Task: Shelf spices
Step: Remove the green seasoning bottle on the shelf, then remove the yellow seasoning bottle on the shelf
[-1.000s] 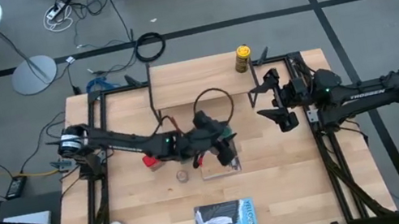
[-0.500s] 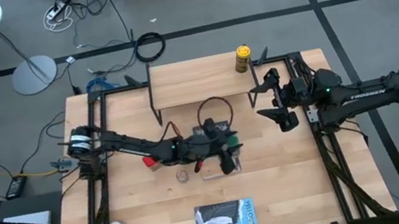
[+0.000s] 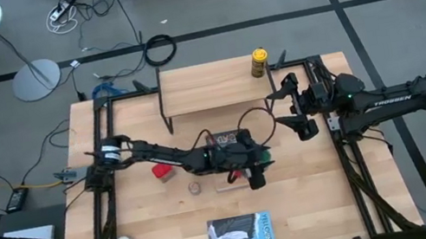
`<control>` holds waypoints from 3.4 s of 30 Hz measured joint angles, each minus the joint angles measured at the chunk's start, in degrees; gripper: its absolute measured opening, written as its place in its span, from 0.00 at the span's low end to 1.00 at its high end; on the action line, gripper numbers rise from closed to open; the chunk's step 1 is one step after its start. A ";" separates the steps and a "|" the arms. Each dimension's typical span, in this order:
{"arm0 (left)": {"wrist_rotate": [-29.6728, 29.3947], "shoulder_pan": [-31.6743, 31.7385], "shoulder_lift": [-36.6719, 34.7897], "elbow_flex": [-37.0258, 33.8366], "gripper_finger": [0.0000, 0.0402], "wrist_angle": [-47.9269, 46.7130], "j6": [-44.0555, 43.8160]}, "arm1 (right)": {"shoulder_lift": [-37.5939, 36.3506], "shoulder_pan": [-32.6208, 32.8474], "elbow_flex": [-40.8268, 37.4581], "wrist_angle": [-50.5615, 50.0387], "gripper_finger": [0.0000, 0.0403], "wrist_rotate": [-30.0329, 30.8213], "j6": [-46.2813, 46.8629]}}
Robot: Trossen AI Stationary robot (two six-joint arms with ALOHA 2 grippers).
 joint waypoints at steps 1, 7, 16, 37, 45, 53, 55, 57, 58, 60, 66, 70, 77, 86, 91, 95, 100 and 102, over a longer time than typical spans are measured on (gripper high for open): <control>0.60 0.13 0.32 0.52 0.48 0.36 0.00 | 0.00 0.00 0.00 0.02 0.78 0.00 0.01; 1.25 0.86 0.88 1.44 0.48 0.70 -0.15 | 0.00 0.00 0.00 0.01 0.78 0.00 0.02; 1.21 1.93 1.40 1.38 0.48 0.19 0.99 | 0.00 0.00 0.00 0.05 0.78 -0.01 0.02; -4.04 4.36 4.29 1.33 0.48 0.13 -0.67 | 0.01 0.00 0.00 0.02 0.78 -0.02 0.57; -3.93 4.40 4.79 1.23 0.48 0.11 -2.16 | 0.00 0.00 0.00 -0.01 0.78 -0.01 0.55; -4.13 4.27 4.83 1.20 0.75 3.93 -3.62 | 0.00 0.00 0.00 -0.03 0.78 -0.02 0.52; -4.22 4.27 4.81 1.34 0.88 4.79 -4.75 | 0.00 0.00 0.00 -0.03 0.78 -0.02 0.50; -4.22 4.26 4.81 1.91 0.95 4.68 -5.11 | 0.00 0.00 0.00 -0.05 0.78 -0.02 0.50; -4.23 4.22 4.81 2.33 0.97 4.40 -5.45 | 0.00 0.00 0.00 -0.03 0.78 -0.02 0.50; -4.36 3.91 4.17 3.40 0.96 2.55 -6.95 | 0.02 0.00 0.00 -0.10 0.78 -0.03 0.48; -7.69 1.37 -1.44 4.42 0.88 1.58 -2.14 | -0.02 0.00 0.00 -0.76 0.78 -0.07 -0.24; -12.90 -0.21 -6.77 4.37 0.83 -1.08 2.76 | -0.08 0.00 0.00 -1.27 0.78 -0.06 -0.66; -21.21 -1.48 -19.04 4.35 0.77 -11.40 9.29 | -1.33 0.00 0.01 -1.34 0.78 -0.03 -0.70; -30.93 -1.43 -35.66 4.33 0.76 -27.23 10.86 | -1.77 0.00 0.02 -4.66 0.78 9.12 -3.63; -34.10 -1.43 -41.49 3.96 0.76 -35.93 6.25 | -1.79 -0.05 0.02 -5.10 0.79 16.40 -4.06; -34.42 -1.43 -43.16 2.96 0.76 -41.68 4.21 | -1.79 -1.07 0.00 -6.47 0.83 21.42 -2.76; -36.09 -1.26 -43.84 1.94 0.76 -46.15 2.02 | -1.71 -2.65 0.00 -8.60 0.91 27.67 -2.21; -37.41 -1.26 -43.84 1.84 0.76 -48.00 1.44 | -1.70 -3.26 0.00 -9.25 0.94 28.95 -2.20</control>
